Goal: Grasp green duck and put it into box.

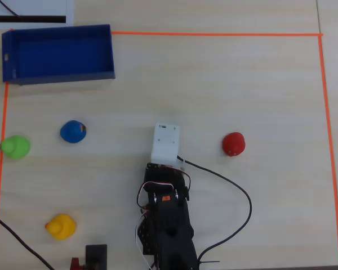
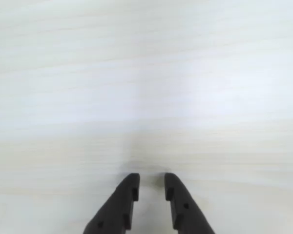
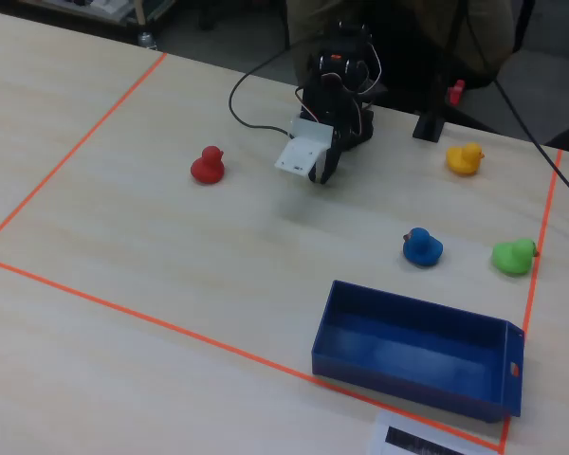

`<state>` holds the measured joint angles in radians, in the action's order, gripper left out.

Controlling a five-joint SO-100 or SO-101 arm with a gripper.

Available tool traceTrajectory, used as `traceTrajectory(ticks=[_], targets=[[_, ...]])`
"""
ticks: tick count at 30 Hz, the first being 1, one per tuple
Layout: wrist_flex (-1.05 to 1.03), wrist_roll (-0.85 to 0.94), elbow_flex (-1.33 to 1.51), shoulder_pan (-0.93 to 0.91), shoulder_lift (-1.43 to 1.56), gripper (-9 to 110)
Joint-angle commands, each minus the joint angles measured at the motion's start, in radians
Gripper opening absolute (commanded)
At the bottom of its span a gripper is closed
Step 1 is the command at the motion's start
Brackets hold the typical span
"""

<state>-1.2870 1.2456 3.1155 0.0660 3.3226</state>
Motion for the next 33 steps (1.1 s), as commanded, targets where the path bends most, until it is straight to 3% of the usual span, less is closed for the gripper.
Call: traceTrajectory(ticks=[1,28,33], targets=[[-0.02,-0.005,-0.005,0.003,-0.011,4],[-0.02,-0.003,-0.005,0.032,-0.011,4],[0.057,0.051,-0.02,0.018,-0.012,1]])
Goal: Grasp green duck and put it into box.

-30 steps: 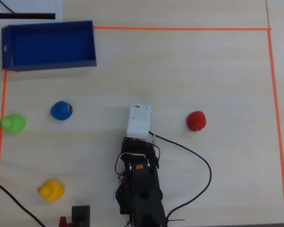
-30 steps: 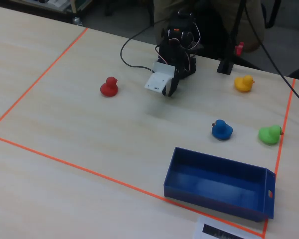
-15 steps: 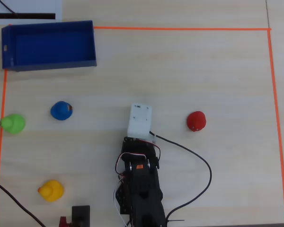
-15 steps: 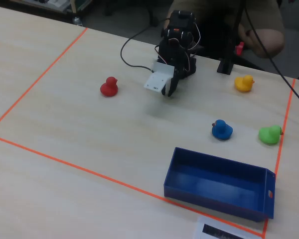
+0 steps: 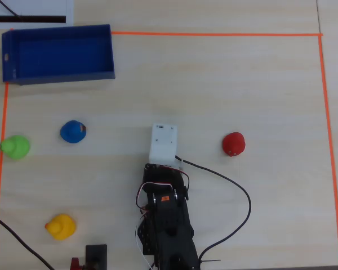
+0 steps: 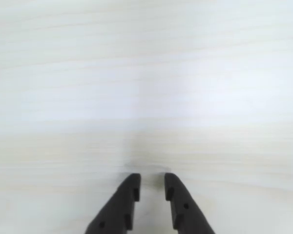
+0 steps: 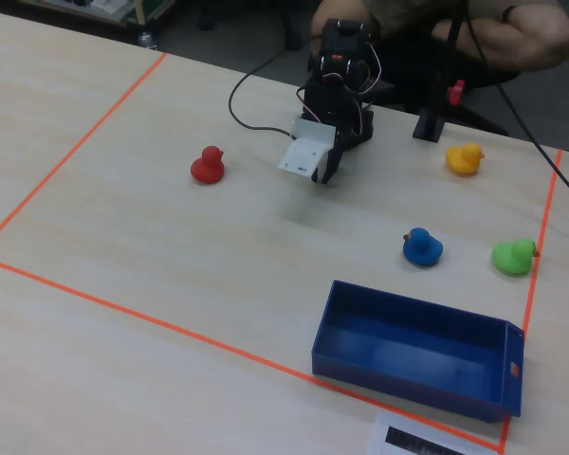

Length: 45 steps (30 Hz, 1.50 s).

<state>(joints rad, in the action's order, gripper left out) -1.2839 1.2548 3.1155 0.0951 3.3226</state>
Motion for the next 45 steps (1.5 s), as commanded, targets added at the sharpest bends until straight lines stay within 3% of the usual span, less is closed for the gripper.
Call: traceTrajectory(ticks=[1,6,10,13,20,27,45], targets=[[0.071,0.043,-0.048,-0.014,-0.018,1],[0.083,0.058,-0.439,-0.021,-0.35,22],[-0.032,0.097,-0.857,-0.025,-0.644,30],[-0.135,0.048,-1.138,0.089,-0.815,34],[-0.252,-0.202,-1.589,0.534,-1.235,34],[-0.229,-0.373,-1.928,0.792,-1.623,34],[-0.052,-0.462,-2.407,0.836,-2.134,36]])
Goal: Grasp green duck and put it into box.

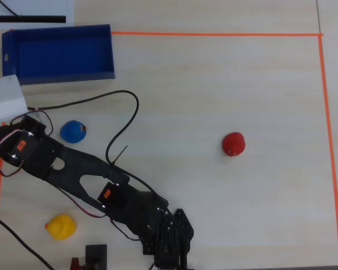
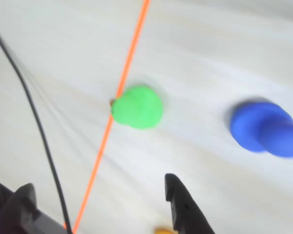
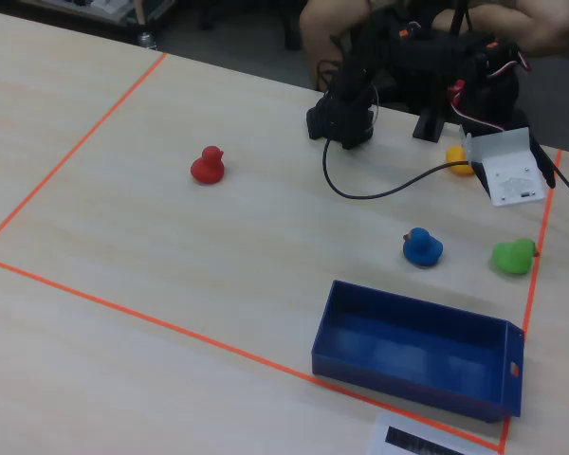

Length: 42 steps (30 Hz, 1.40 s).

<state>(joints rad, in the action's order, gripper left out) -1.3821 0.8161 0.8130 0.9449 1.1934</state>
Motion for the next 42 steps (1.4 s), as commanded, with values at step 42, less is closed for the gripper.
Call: traceTrajectory(ticks=[42], targets=[[0.302,-0.213,0.138,0.058,-0.161,30]])
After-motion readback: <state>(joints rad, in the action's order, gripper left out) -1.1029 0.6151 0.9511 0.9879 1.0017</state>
